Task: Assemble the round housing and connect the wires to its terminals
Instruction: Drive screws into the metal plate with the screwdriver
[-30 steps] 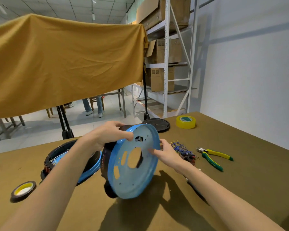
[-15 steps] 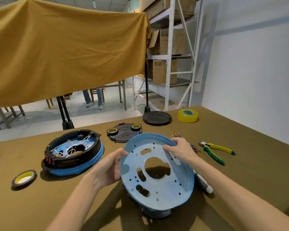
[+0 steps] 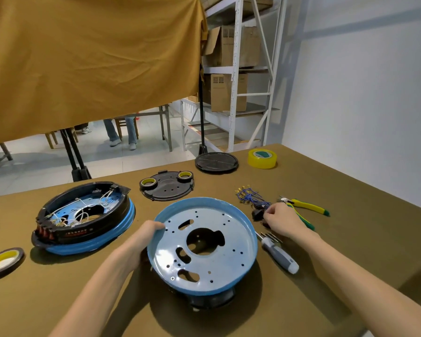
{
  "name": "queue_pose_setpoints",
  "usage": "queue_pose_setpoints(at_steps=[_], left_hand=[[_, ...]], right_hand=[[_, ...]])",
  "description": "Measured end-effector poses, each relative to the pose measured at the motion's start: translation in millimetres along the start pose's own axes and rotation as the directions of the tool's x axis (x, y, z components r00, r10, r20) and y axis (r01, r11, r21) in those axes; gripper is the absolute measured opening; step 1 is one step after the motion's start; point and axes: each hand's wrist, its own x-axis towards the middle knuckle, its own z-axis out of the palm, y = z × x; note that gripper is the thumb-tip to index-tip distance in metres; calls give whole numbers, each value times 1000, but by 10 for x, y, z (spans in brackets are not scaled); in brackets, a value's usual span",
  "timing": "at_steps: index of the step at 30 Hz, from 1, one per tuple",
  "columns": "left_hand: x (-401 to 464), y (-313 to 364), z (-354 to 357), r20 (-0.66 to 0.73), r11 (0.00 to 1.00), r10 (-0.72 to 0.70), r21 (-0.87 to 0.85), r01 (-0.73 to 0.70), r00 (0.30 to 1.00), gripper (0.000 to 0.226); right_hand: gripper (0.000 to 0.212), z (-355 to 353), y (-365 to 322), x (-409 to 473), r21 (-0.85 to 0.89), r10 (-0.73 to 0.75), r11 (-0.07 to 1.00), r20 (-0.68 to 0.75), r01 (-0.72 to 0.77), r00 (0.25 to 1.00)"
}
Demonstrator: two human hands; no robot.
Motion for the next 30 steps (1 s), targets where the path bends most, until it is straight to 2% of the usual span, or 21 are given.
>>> queue_pose_setpoints(at_steps=[4,7,9,12,15,18,20,24,27,28,30], left_hand=[[53,-40,58,-78,1000,-1,-30,-2,997,24],[57,-60,89,-106,999,-30,-26,28,994,25],[35,-81,86,-105,998,-56,-35,53,993,26],[-49,-82,35,-53,996,-71,-52,68,996,30],[-114,-45,-22,50,991,-72,-109,77,996,40],[-99,-35,3,79,992,-40,-119,49,996,48],[-86,-50,38,71,994,1,-105,7,997,50],[-61,-94,46,151,996,91,-13,-90,984,72],[-14,-140,15,166,995,99,7,-102,981,80],[9,-161,2,176,995,97,0,-99,979,84],[39,-191,-24,209,994,106,-25,-103,972,95]], right_hand=[[7,-77,176,-50,-99,10,995,86,-2,996],[15,-83,175,-105,-87,-100,991,57,105,993],[16,-68,150,-123,-99,-149,982,90,158,985],[9,-41,110,-119,-139,-169,971,166,193,972],[5,-66,58,-100,-224,-178,951,170,214,969],[3,-70,8,-102,-295,-188,928,158,228,969],[5,-40,-43,-126,-212,-237,944,99,253,966],[6,-10,-337,-196,154,-303,931,-185,332,935],[8,-3,-617,-265,181,-373,869,-371,461,850],[8,21,-704,-289,186,-401,845,-402,502,823],[6,124,-870,-329,323,-416,792,-338,519,844]])
